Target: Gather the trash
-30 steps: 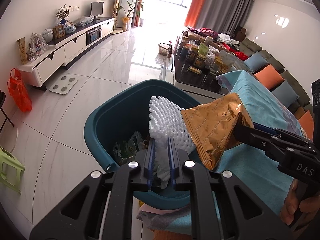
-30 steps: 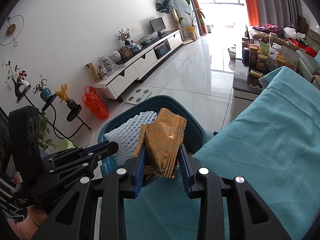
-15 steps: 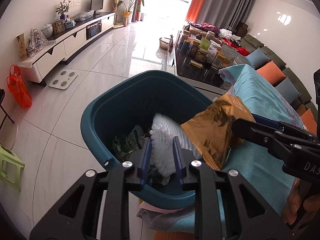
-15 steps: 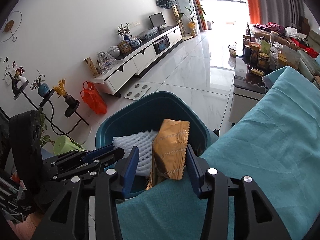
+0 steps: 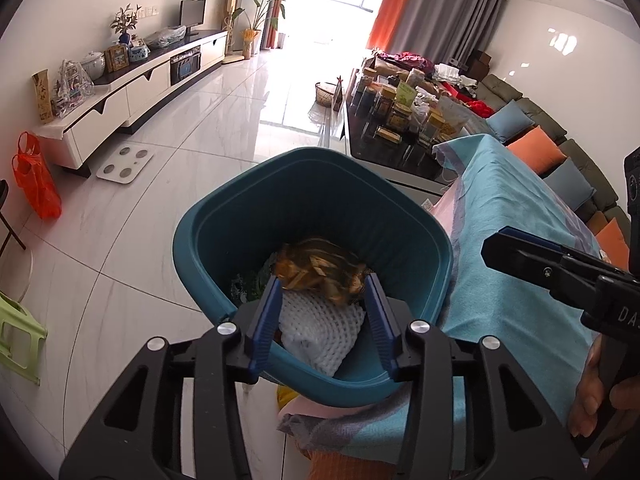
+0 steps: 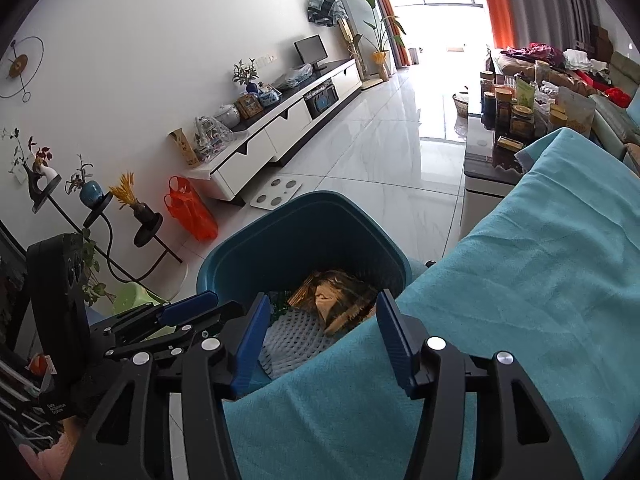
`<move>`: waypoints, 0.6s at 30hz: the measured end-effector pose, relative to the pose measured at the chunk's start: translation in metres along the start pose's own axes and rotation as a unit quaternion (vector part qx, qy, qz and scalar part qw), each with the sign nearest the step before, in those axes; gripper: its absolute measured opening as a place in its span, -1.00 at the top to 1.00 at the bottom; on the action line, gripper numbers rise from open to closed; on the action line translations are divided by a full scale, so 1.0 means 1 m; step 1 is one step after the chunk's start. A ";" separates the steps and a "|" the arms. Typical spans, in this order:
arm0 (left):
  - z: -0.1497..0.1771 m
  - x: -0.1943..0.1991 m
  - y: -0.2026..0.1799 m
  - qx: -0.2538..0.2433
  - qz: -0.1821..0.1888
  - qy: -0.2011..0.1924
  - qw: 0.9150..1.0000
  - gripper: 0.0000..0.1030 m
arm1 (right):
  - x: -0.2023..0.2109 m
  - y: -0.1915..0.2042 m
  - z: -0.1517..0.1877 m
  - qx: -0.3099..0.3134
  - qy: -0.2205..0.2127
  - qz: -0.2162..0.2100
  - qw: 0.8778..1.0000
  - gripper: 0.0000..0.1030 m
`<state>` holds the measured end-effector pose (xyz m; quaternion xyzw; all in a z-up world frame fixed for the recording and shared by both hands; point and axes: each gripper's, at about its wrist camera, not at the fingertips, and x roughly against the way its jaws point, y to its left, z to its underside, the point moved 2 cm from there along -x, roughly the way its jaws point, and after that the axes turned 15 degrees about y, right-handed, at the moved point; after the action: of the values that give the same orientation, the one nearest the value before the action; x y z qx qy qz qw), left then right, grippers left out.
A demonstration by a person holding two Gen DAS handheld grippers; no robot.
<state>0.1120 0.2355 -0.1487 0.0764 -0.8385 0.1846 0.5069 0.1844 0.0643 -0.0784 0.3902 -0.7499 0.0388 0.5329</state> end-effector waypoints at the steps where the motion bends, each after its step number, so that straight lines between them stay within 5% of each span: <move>1: 0.001 0.003 -0.001 -0.003 0.001 -0.006 1.000 0.06 | 0.003 -0.001 0.002 -0.001 -0.003 -0.001 1.000 -0.03; 7: 0.009 0.030 -0.014 -0.031 0.002 -0.047 0.998 -0.42 | 0.028 -0.011 0.023 -0.010 -0.035 -0.002 0.999 -0.05; 11: 0.019 0.051 -0.025 -0.046 0.009 -0.083 0.995 -0.90 | 0.054 -0.024 0.046 -0.024 -0.074 0.017 0.997 -0.26; 18: 0.039 0.074 -0.066 -0.082 0.008 -0.126 0.989 -0.90 | 0.100 -0.050 0.100 -0.061 -0.144 0.097 0.983 -0.69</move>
<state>0.0654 0.1639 -0.0849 0.0511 -0.9086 0.1084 0.4000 0.1258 -0.0717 -0.0563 0.2841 -0.8540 -0.0126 0.4356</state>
